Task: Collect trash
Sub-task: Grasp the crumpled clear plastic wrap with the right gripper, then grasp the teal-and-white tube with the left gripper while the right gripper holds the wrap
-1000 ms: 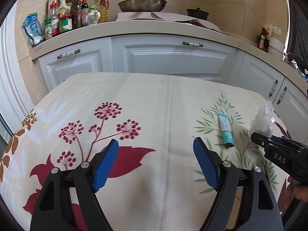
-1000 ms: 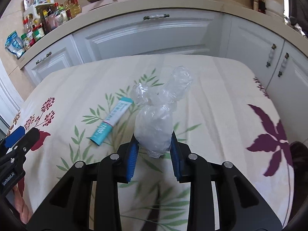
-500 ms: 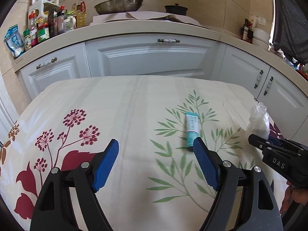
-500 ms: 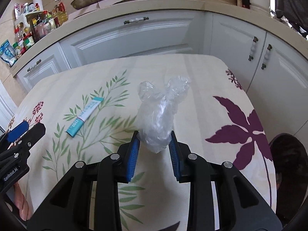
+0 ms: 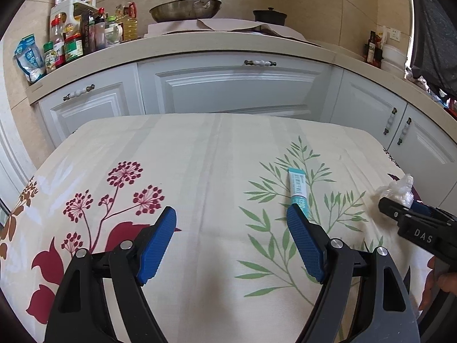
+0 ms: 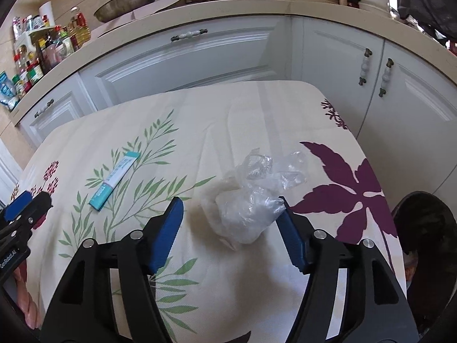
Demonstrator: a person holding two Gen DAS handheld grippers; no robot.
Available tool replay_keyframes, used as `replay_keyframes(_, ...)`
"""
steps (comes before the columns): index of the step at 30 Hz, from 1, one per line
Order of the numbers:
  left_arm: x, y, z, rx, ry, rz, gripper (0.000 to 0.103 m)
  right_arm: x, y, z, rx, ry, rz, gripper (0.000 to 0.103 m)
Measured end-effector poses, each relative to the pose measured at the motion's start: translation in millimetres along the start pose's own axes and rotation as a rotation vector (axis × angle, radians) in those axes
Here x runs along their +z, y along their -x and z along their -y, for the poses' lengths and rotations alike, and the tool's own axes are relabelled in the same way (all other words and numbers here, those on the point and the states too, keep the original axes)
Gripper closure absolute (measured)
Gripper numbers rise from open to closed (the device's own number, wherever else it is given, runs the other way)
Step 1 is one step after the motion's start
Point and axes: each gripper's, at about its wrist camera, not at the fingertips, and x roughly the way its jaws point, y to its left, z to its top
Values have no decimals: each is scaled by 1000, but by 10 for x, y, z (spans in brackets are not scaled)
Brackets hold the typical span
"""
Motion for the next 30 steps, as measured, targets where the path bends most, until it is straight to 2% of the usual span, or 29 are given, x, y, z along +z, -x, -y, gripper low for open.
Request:
replay_keyframes(7,-11,15,-95,8,15,1,26,46,17,39,-26,-11,12,36)
replay_keyframes(10,-9,16,-123,7,19,1,26,61,21,38,-32,-8,15,31)
replay_keyframes(19,-9,13,-114,-5,20,0,26,69,-74,-27,-65,23,-7,31)
replay_keyframes(23,-9,5,-88,-14,15,-1,26,49,-118,-23,-52,23,-24,44)
replay_keyframes(30,19,-23,8,-35,-1,-3,26,51,-65,11,-40,8,2,48)
